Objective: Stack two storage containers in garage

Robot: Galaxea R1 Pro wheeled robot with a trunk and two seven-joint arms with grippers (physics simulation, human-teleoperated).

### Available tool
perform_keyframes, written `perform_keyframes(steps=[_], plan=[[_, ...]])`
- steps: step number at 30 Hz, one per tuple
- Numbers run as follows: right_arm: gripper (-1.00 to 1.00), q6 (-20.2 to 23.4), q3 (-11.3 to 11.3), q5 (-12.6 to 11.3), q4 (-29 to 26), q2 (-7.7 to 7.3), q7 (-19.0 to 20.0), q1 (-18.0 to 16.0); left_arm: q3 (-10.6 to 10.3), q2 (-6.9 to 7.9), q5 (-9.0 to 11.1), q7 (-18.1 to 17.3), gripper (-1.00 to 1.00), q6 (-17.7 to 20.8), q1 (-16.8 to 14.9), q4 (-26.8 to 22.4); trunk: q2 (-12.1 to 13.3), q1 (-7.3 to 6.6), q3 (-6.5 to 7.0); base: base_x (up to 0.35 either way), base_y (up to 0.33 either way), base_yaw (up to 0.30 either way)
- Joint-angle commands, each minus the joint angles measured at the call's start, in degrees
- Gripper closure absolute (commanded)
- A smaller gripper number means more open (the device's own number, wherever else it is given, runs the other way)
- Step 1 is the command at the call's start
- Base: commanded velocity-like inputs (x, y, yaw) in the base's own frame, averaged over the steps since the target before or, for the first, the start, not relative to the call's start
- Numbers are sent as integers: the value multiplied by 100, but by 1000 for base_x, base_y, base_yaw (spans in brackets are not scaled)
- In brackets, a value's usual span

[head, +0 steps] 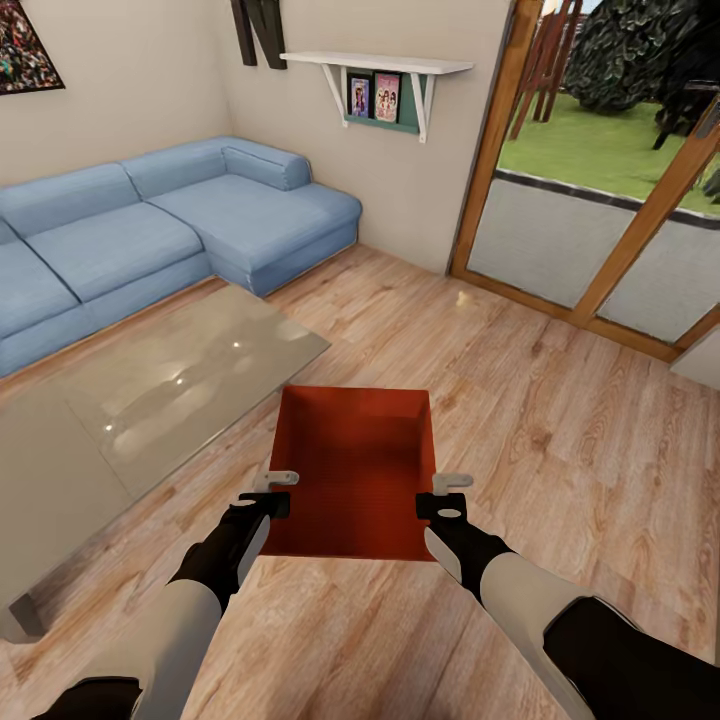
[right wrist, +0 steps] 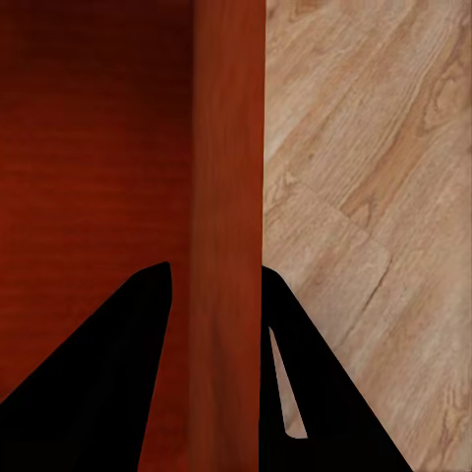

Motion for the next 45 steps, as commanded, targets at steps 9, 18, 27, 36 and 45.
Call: perform_keyframes(steps=[9,18,27,36,45], plan=[[100,-33,-72,94,-21,55,-3,-5,79,-37,-9,-18,100,35,-1,-1,-9,3,73,0,0,0],[100,-32,-72,94,-20,55,-3,-5,79,-37,-9,-12,100,35,-1,3,-9,3,154,0,0,0],[100,-28,-64,94,-19,55,-2,-5,79,-37,-9,-9,100,35,-1,8,-9,3,235,0,0,0],[100,-28,-63,94,-21,55,-2,-5,79,-37,-9,-9,100,35,-1,8,-9,3,316,0,0,0],[100,-28,-63,94,-21,55,-3,-5,79,-37,-9,-9,100,35,-1,8,-9,3,397,0,0,0]])
